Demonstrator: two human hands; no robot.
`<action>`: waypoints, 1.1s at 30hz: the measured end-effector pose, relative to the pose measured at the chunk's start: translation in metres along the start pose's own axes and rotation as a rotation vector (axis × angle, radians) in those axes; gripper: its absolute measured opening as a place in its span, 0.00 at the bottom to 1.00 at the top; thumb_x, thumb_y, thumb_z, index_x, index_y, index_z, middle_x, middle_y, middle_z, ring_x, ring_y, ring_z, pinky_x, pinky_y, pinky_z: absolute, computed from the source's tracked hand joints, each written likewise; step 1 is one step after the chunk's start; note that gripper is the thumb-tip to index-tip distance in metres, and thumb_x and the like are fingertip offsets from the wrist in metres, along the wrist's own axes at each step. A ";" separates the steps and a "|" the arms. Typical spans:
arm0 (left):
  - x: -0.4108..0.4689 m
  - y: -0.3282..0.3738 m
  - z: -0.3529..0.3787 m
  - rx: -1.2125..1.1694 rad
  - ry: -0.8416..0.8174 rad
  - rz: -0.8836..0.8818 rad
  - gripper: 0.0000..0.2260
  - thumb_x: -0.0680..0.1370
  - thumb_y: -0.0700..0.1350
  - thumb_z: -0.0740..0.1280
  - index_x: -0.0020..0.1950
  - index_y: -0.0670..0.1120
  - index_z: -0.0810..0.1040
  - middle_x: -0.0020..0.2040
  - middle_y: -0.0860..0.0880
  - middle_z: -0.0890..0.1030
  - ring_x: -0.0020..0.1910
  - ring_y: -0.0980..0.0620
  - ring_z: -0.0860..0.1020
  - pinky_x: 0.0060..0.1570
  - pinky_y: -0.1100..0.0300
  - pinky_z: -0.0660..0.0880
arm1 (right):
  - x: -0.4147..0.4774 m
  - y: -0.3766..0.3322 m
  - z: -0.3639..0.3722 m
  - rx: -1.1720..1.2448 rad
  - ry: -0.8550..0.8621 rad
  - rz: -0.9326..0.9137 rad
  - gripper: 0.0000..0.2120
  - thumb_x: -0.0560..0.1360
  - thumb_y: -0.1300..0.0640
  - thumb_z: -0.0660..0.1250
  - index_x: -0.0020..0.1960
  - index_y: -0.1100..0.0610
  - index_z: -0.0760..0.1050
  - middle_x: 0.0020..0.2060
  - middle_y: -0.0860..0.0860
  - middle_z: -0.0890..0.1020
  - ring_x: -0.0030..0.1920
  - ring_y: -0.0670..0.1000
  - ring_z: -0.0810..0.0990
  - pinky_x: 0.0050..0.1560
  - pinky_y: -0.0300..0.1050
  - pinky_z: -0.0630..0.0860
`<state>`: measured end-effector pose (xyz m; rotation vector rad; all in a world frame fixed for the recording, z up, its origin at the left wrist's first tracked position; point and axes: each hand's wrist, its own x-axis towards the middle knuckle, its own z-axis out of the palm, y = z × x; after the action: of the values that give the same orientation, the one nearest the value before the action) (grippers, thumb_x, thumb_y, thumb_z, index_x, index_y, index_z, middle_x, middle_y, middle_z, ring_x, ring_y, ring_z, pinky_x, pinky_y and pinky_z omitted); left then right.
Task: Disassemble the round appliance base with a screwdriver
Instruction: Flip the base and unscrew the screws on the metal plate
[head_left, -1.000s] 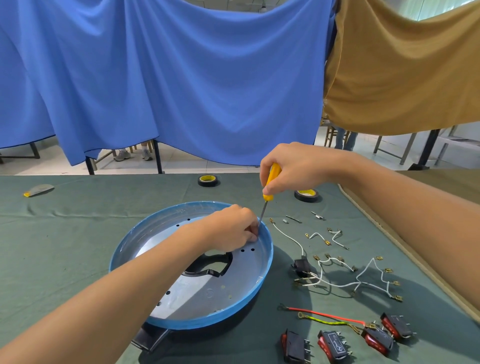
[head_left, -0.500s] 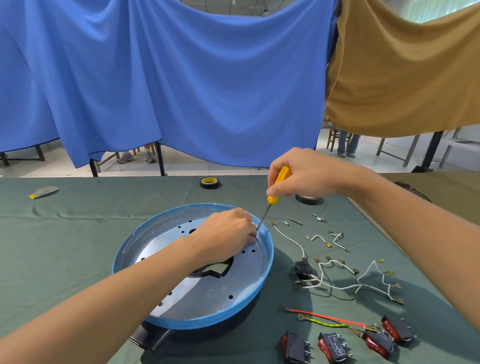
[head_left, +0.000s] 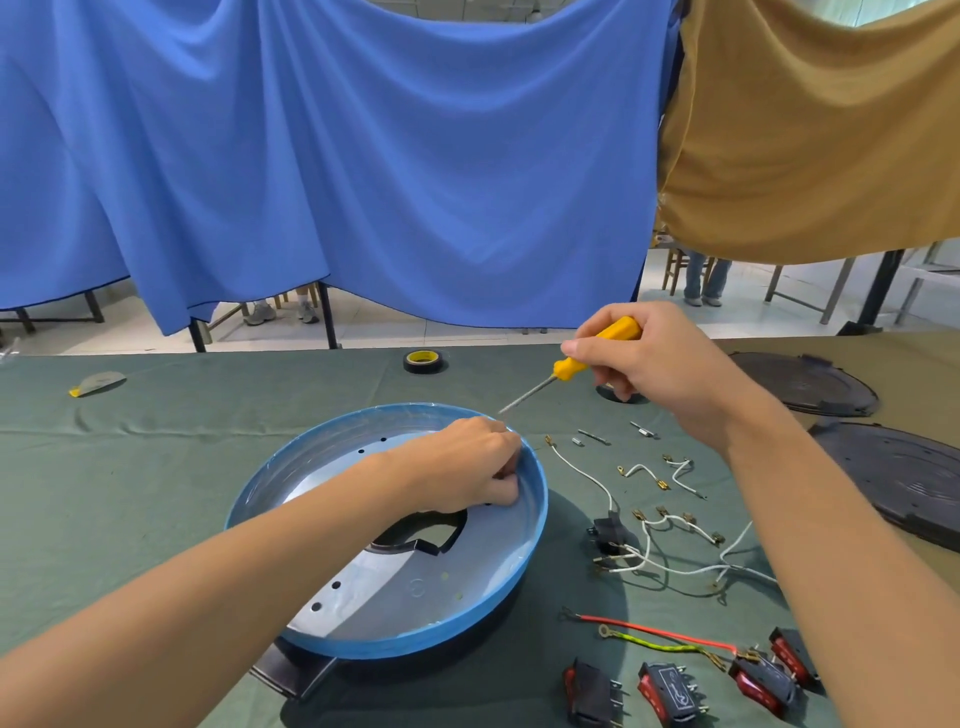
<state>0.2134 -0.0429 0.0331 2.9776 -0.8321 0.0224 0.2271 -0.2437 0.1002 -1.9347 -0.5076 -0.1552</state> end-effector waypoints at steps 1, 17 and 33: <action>0.001 0.000 0.001 -0.008 -0.025 -0.004 0.08 0.79 0.47 0.61 0.48 0.41 0.72 0.48 0.47 0.74 0.48 0.47 0.71 0.52 0.50 0.71 | 0.000 0.001 -0.002 0.029 0.024 0.000 0.08 0.72 0.54 0.73 0.41 0.58 0.79 0.25 0.49 0.76 0.25 0.45 0.71 0.29 0.39 0.68; 0.006 -0.005 0.002 0.522 -0.051 0.311 0.13 0.84 0.40 0.51 0.53 0.39 0.73 0.51 0.44 0.73 0.45 0.51 0.63 0.52 0.55 0.65 | -0.003 0.019 -0.010 0.144 0.135 0.001 0.07 0.73 0.55 0.72 0.38 0.56 0.80 0.25 0.49 0.76 0.26 0.45 0.72 0.28 0.40 0.68; 0.005 -0.005 -0.005 0.313 -0.126 0.242 0.13 0.84 0.45 0.51 0.54 0.40 0.72 0.47 0.47 0.69 0.47 0.48 0.70 0.52 0.55 0.68 | -0.002 0.022 -0.002 0.092 0.121 0.010 0.07 0.73 0.54 0.73 0.41 0.58 0.81 0.26 0.49 0.78 0.28 0.44 0.74 0.31 0.43 0.70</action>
<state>0.2202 -0.0414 0.0383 3.1670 -1.3142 -0.0292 0.2344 -0.2531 0.0819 -1.8259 -0.4177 -0.2365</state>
